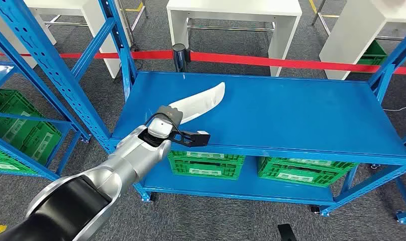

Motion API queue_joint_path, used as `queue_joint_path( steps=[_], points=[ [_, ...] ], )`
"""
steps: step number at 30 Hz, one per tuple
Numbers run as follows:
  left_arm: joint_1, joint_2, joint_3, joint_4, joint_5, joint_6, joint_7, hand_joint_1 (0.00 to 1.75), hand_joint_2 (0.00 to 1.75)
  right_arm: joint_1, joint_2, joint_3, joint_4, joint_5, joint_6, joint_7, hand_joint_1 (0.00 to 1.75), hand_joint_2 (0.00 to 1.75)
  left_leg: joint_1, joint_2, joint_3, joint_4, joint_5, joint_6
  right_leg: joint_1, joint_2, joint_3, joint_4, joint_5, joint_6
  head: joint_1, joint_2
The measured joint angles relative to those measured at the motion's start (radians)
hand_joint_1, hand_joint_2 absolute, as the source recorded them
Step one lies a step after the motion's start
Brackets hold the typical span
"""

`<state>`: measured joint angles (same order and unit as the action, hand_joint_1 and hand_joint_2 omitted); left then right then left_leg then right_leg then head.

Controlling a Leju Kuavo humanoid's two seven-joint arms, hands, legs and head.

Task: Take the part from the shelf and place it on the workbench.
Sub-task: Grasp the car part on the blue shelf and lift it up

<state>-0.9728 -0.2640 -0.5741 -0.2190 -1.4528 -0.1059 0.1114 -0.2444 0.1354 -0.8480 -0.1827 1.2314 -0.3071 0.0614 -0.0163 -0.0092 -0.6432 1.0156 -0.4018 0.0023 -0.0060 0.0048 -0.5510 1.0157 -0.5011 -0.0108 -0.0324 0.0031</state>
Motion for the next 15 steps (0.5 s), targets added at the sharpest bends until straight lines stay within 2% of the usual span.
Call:
queue_joint_path(
  steps=[7, 12, 15],
  points=[
    [0.001, 0.001, 0.02, -0.002, 0.069, 0.036, 0.002, 1.75, 1.75, -0.005, -0.005, 0.0, -0.001, 0.001, -0.001, 0.0, 0.0, 0.0, 0.0, 0.0, 0.0, 0.0, 0.0, 0.0, 0.0, 0.0, 0.0, 0.0, 0.0, 0.0, 0.0, 0.0],
    [0.005, 0.001, 0.111, -0.011, 0.197, 0.096, -0.025, 1.75, 1.75, -0.008, -0.008, 0.0, -0.001, 0.004, -0.003, 0.001, 0.0, 0.0, 0.0, 0.0, 0.0, 0.0, 0.0, 0.0, 0.0, 0.0, 0.0, 0.0, 0.0, 0.0, 0.0, 0.0],
    [0.005, 0.0, 0.175, -0.016, 0.276, 0.112, -0.069, 1.75, 1.75, -0.01, -0.011, 0.0, -0.001, 0.006, -0.004, 0.005, 0.0, 0.0, 0.0, 0.0, 0.0, 0.0, 0.0, 0.0, 0.0, 0.0, 0.0, 0.0, 0.0, 0.0, 0.0, 0.0]
  ],
)
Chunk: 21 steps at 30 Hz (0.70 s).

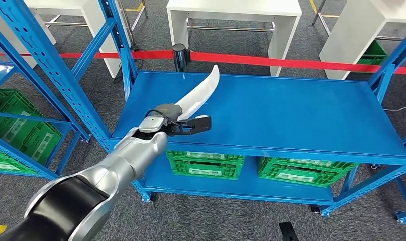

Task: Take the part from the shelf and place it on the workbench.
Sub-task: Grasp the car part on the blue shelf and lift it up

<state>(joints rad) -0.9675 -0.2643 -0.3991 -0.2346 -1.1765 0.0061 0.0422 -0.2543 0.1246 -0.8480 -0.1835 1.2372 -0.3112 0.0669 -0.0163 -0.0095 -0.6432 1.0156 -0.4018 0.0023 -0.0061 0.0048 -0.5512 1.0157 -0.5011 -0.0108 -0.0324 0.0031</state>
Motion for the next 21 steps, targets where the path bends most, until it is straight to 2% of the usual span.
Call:
queue_joint_path(
  steps=[12, 18, 21],
  points=[
    [0.013, -0.033, 0.295, -0.014, 0.334, -0.025, -0.237, 1.75, 1.75, 0.009, -0.012, 0.0, 0.0, -0.008, 0.0, -0.018, 0.0, 0.0, 0.0, 0.0, 0.0, 0.0, 0.0, 0.0, 0.0, 0.0, 0.0, 0.0, 0.0, 0.0, 0.0, 0.0],
    [0.042, -0.059, 0.423, -0.029, 0.491, -0.1, -0.455, 1.75, 1.75, 0.033, -0.012, -0.003, 0.0, -0.028, -0.005, -0.019, 0.0, 0.0, 0.0, -0.001, 0.0, 0.0, 0.0, 0.0, 0.0, 0.0, 0.0, 0.0, -0.001, 0.001, 0.0, 0.0],
    [0.062, -0.074, 0.454, -0.034, 0.564, -0.121, -0.529, 1.75, 1.75, 0.048, -0.012, -0.009, 0.0, -0.039, -0.008, -0.024, 0.0, 0.0, 0.0, 0.0, 0.0, 0.0, -0.001, 0.001, 0.0, 0.0, 0.0, 0.0, -0.001, 0.001, 0.0, 0.0]
  ],
)
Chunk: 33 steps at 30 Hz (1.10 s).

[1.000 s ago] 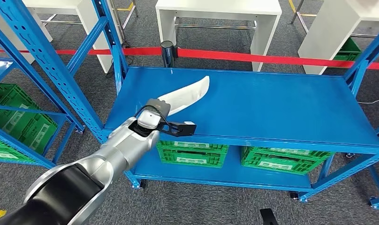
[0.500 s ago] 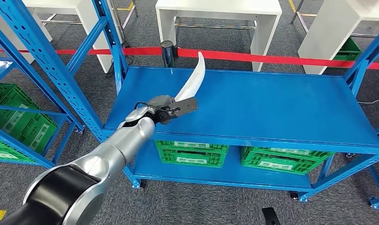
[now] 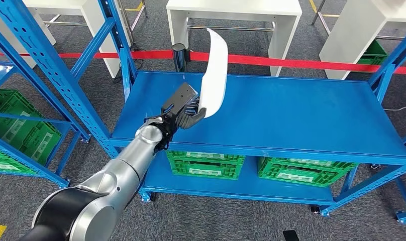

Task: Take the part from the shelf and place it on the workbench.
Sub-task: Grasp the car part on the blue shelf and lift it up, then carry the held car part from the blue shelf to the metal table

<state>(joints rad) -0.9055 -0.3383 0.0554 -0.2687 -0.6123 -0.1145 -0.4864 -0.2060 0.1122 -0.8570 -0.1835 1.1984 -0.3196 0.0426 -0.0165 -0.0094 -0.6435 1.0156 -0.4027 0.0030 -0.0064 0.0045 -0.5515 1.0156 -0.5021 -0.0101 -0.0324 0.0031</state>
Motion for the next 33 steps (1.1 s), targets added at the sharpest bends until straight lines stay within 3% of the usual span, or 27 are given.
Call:
queue_joint_path(
  steps=[6, 15, 22, 25, 33],
  points=[
    [0.066, -0.017, -0.034, -0.026, 0.24, -0.01, -0.088, 1.75, 1.75, 0.028, 0.0, -0.022, 0.0, -0.028, -0.012, -0.021, 0.0, 0.0, 0.0, 0.0, 0.0, 0.0, 0.0, 0.0, 0.0, 0.0, 0.0, 0.0, 0.0, 0.0, 0.0, 0.0],
    [0.131, -0.025, -0.096, -0.085, 0.393, -0.009, -0.2, 1.75, 1.75, 0.052, 0.0, -0.055, 0.0, -0.057, -0.026, -0.033, 0.0, 0.0, 0.0, 0.0, 0.0, 0.0, 0.0, 0.0, 0.0, 0.0, 0.0, 0.0, 0.0, 0.0, 0.0, 0.0],
    [0.219, -0.024, -0.174, -0.267, 0.518, -0.03, -0.214, 1.75, 1.75, 0.068, 0.0, -0.075, 0.0, -0.069, -0.031, -0.042, 0.0, 0.0, 0.0, 0.0, 0.0, 0.0, -0.001, 0.001, 0.0, 0.0, 0.0, 0.0, -0.001, 0.001, 0.0, 0.0],
    [0.277, -0.013, -0.241, -0.385, 0.521, 0.041, -0.216, 1.75, 1.75, 0.071, 0.0, -0.077, 0.0, -0.069, -0.031, -0.044, 0.0, 0.0, 0.0, 0.0, 0.0, 0.0, -0.001, 0.001, 0.0, 0.0, 0.0, 0.0, -0.001, 0.001, 0.0, 0.0],
    [0.364, 0.058, -0.513, -0.636, 0.39, 0.403, -0.217, 1.75, 1.75, 0.071, 0.0, -0.077, 0.0, -0.056, -0.029, -0.044, 0.0, 0.0, 0.0, -0.001, 0.0, 0.0, -0.001, 0.001, 0.0, -0.001, 0.001, 0.0, -0.002, 0.002, 0.0, 0.0]
  ],
)
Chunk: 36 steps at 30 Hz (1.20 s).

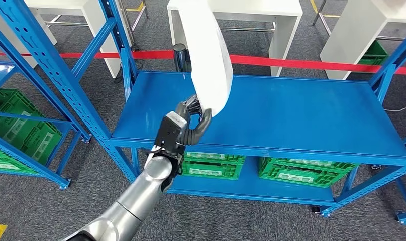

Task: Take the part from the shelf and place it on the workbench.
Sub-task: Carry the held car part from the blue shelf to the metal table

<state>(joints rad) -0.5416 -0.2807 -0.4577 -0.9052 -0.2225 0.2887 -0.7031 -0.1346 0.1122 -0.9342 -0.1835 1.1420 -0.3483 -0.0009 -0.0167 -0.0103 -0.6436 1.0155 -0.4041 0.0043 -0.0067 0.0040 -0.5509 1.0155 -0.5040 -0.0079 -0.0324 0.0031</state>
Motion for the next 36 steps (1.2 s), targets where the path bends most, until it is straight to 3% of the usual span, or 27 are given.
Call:
queue_joint_path(
  steps=[3, 8, 18, 24, 28, 30, 33, 34, 35, 36],
  points=[
    [0.021, 0.02, -0.069, -0.045, -0.04, 0.045, 0.0, 1.75, 1.75, -0.001, 0.0, 0.0, 0.0, 0.006, 0.002, 0.003, 0.0, 0.0, 0.0, 0.0, 0.0, 0.0, 0.0, 0.0, 0.0, 0.0, 0.0, 0.0, 0.0, 0.0, 0.0, 0.0],
    [0.064, 0.059, -0.149, -0.141, -0.082, 0.042, 0.001, 1.75, 1.75, -0.001, 0.0, 0.001, 0.0, 0.012, 0.008, 0.013, 0.0, 0.0, 0.0, 0.0, 0.0, 0.0, 0.0, 0.0, 0.0, 0.0, 0.0, 0.0, 0.0, 0.0, 0.0, 0.0],
    [0.165, 0.141, -0.219, -0.356, -0.156, 0.041, 0.005, 1.75, 1.75, 0.003, 0.001, 0.001, 0.0, 0.009, 0.014, 0.012, 0.0, 0.0, -0.001, 0.001, 0.0, 0.0, -0.002, 0.001, -0.001, 0.0, 0.0, -0.001, -0.001, 0.0, 0.0, 0.0],
    [0.206, 0.174, -0.226, -0.413, -0.176, 0.05, 0.014, 1.75, 1.75, 0.007, 0.012, 0.004, 0.0, 0.018, 0.02, 0.004, 0.0, 0.0, -0.005, 0.001, 0.001, 0.005, -0.011, 0.01, -0.008, 0.0, 0.004, -0.002, -0.006, 0.009, 0.0, 0.0],
    [0.225, 0.194, -0.226, -0.45, -0.198, 0.053, 0.029, 1.75, 1.75, 0.007, 0.019, 0.006, 0.0, 0.023, 0.024, 0.018, 0.0, 0.0, -0.006, 0.002, 0.008, -0.002, -0.007, 0.023, -0.011, 0.0, 0.009, 0.001, -0.011, 0.021, 0.0, 0.0],
    [0.236, 0.198, -0.226, -0.464, -0.21, 0.053, 0.039, 1.75, 1.75, 0.007, 0.02, 0.009, 0.0, 0.027, 0.028, 0.019, 0.0, 0.0, 0.0, 0.005, 0.015, -0.015, 0.0, 0.029, -0.01, 0.0, -0.011, 0.052, -0.051, 0.026, 0.001, 0.0],
    [0.254, 0.203, -0.226, -0.472, -0.216, 0.047, 0.048, 1.75, 1.75, 0.007, 0.02, 0.013, 0.0, 0.029, 0.032, 0.01, 0.0, 0.0, 0.002, 0.009, 0.011, -0.015, 0.002, 0.033, -0.012, 0.0, -0.089, 0.229, -0.143, 0.034, 0.002, 0.0],
    [0.26, 0.205, -0.226, -0.472, -0.215, 0.043, 0.05, 1.75, 1.75, 0.007, 0.02, 0.013, 0.0, 0.028, 0.032, 0.008, 0.0, 0.0, 0.002, 0.009, 0.008, -0.012, 0.002, 0.032, -0.013, 0.0, -0.102, 0.26, -0.148, 0.036, 0.002, 0.0],
    [0.264, 0.206, -0.226, -0.472, -0.215, 0.039, 0.053, 1.75, 1.75, 0.006, 0.02, 0.014, 0.0, 0.028, 0.032, 0.007, 0.0, 0.0, 0.003, 0.009, 0.003, -0.008, 0.003, 0.031, -0.014, 0.0, -0.097, 0.254, -0.134, 0.037, 0.002, 0.0],
    [0.266, 0.207, -0.226, -0.472, -0.215, 0.035, 0.054, 1.75, 1.75, 0.004, 0.02, 0.014, 0.0, 0.028, 0.032, 0.007, 0.0, 0.0, 0.005, 0.009, -0.003, -0.003, 0.004, 0.028, -0.015, 0.0, -0.072, 0.211, -0.106, 0.039, 0.002, 0.0]
  ],
)
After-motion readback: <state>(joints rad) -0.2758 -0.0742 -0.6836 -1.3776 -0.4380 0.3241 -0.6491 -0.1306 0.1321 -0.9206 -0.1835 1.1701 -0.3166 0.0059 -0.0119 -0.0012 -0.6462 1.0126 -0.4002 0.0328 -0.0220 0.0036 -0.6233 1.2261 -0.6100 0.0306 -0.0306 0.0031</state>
